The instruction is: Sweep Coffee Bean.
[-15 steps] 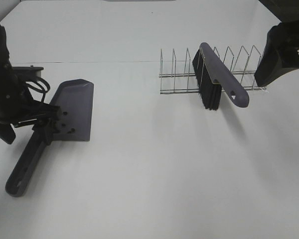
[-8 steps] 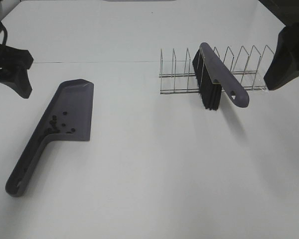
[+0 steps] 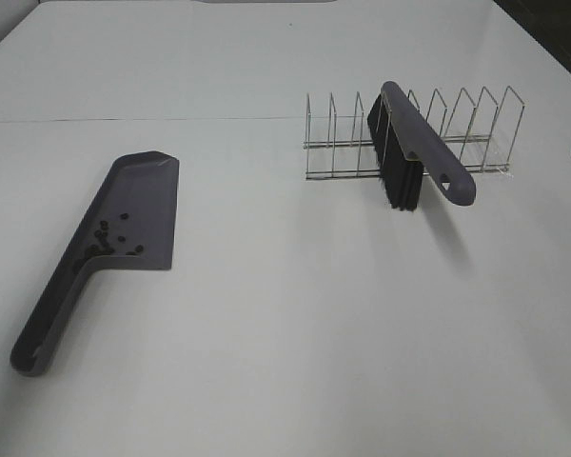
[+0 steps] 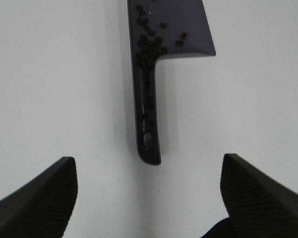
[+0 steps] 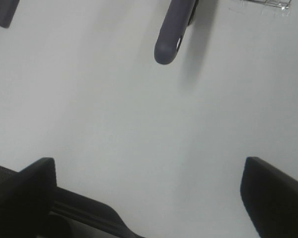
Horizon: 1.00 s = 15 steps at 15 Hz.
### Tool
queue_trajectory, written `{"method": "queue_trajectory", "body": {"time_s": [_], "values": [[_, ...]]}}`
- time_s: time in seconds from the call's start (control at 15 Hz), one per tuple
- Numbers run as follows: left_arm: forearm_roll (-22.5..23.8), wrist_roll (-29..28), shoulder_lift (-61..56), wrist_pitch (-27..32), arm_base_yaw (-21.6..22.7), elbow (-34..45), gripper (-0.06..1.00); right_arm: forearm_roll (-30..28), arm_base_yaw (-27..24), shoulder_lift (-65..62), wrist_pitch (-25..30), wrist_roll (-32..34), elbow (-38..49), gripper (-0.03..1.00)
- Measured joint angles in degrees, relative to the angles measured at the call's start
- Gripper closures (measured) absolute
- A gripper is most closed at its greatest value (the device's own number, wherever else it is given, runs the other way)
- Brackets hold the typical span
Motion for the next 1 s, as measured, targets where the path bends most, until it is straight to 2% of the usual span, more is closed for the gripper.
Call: {"method": "queue_trajectory", "body": {"time_s": [0.27,0.6,0.73,1.0], "values": [[0.00,0.00,-15.70,-1.43,0.00,15.76,0.22,0.06,0.00,-9.80,-4.07,-1.03,13.12,0.04],[-0.29,0.00,-35.24,1.78,0.00,27.22,0.22,1.03,0.00,-21.14,-4.81,-1.09,24.47,0.04],[0.29,0.00,-46.81,2.64,0.00,27.79,0.22,2.41,0.00,-28.13,-4.76,-1.15,27.79,0.04],[0.69,0.00,-56.15,2.23,0.00,28.25,0.22,2.58,0.00,-35.01,-4.64,-1.15,27.90,0.04]]}}
